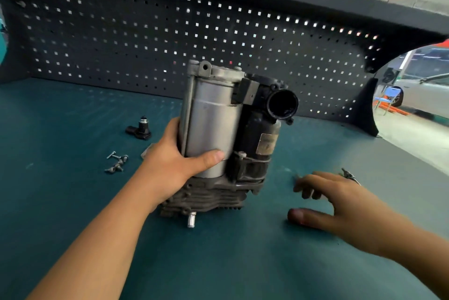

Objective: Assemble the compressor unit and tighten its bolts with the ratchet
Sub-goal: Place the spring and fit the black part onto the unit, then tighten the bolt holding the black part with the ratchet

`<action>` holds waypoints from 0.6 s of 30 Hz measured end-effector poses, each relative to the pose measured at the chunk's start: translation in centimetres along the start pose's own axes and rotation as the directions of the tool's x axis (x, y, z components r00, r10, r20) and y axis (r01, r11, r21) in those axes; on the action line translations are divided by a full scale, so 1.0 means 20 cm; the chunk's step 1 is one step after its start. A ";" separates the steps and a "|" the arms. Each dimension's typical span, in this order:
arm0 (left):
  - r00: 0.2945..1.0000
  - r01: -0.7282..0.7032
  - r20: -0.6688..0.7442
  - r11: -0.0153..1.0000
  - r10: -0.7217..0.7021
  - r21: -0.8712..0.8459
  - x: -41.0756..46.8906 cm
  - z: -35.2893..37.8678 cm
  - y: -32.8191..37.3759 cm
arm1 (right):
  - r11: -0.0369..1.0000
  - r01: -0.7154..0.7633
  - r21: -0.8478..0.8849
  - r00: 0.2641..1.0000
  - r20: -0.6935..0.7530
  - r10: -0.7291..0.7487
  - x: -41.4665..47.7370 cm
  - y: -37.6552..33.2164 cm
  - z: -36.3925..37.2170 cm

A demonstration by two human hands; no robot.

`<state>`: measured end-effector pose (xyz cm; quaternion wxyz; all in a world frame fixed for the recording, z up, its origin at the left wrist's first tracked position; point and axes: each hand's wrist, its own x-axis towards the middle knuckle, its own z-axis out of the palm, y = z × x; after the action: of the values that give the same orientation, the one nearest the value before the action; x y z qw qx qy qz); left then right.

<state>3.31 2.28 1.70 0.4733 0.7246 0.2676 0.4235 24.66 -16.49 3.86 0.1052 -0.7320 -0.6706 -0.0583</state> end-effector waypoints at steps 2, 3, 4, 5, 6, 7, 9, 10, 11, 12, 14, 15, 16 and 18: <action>1.000 0.007 0.004 1.000 -0.007 -0.009 0.00 0.00 0.01 | 0.967 -0.083 -0.240 0.978 0.164 0.125 -0.05 0.18 0.03; 1.000 0.010 0.005 1.000 -0.010 -0.007 -0.01 0.00 0.01 | 0.953 -0.098 -0.288 0.960 0.225 0.167 -0.07 0.23 0.04; 1.000 0.010 0.007 1.000 -0.010 -0.005 -0.01 0.00 0.01 | 0.951 -0.108 -0.288 0.943 0.273 0.190 -0.08 0.28 0.05; 1.000 0.010 0.009 1.000 -0.010 -0.006 -0.01 0.00 0.02 | 0.960 -0.117 -0.253 0.930 0.312 0.195 -0.08 0.32 0.06; 1.000 0.012 0.009 1.000 -0.012 -0.009 -0.02 0.00 0.02 | 0.970 -0.114 -0.213 0.923 0.339 0.183 -0.09 0.35 0.06; 1.000 0.016 0.009 1.000 -0.016 -0.015 -0.02 0.00 0.03 | 0.975 -0.092 -0.201 0.918 0.364 0.161 -0.09 0.36 0.06; 1.000 0.020 0.012 0.999 -0.020 -0.030 -0.02 0.00 0.03 | 0.974 -0.053 -0.222 0.908 0.396 0.139 -0.09 0.38 0.06; 1.000 0.021 0.015 0.999 -0.020 -0.035 -0.02 0.00 0.03 | 0.973 -0.047 -0.228 0.900 0.412 0.140 -0.09 0.39 0.06; 1.000 0.021 0.015 0.999 -0.021 -0.038 -0.02 0.00 0.03 | 0.974 -0.051 -0.221 0.896 0.420 0.143 -0.09 0.39 0.06; 1.000 0.020 0.013 0.999 -0.019 -0.037 -0.02 0.00 0.04 | 0.978 -0.068 -0.197 0.894 0.422 0.148 -0.09 0.40 0.06; 1.000 0.016 0.007 0.999 -0.016 -0.027 -0.03 0.00 0.04 | 0.984 -0.173 -0.036 0.917 0.358 0.174 -0.08 0.39 0.04; 1.000 0.017 0.006 1.000 -0.017 -0.026 -0.03 0.00 0.04 | 0.967 -0.238 0.094 0.934 0.294 0.201 -0.07 0.38 0.02; 1.000 0.018 0.008 0.999 -0.017 -0.026 -0.03 0.00 0.04 | 0.938 -0.278 0.207 0.949 0.212 0.234 -0.06 0.36 0.00; 1.000 0.019 0.013 0.999 -0.019 -0.026 -0.02 0.00 0.03 | 0.885 -0.283 0.369 0.956 0.037 0.290 -0.03 0.34 -0.07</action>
<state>2.99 1.67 2.16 0.4885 0.7185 0.2656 0.4177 31.39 -18.01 4.50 0.2551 -0.7893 -0.5530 0.0786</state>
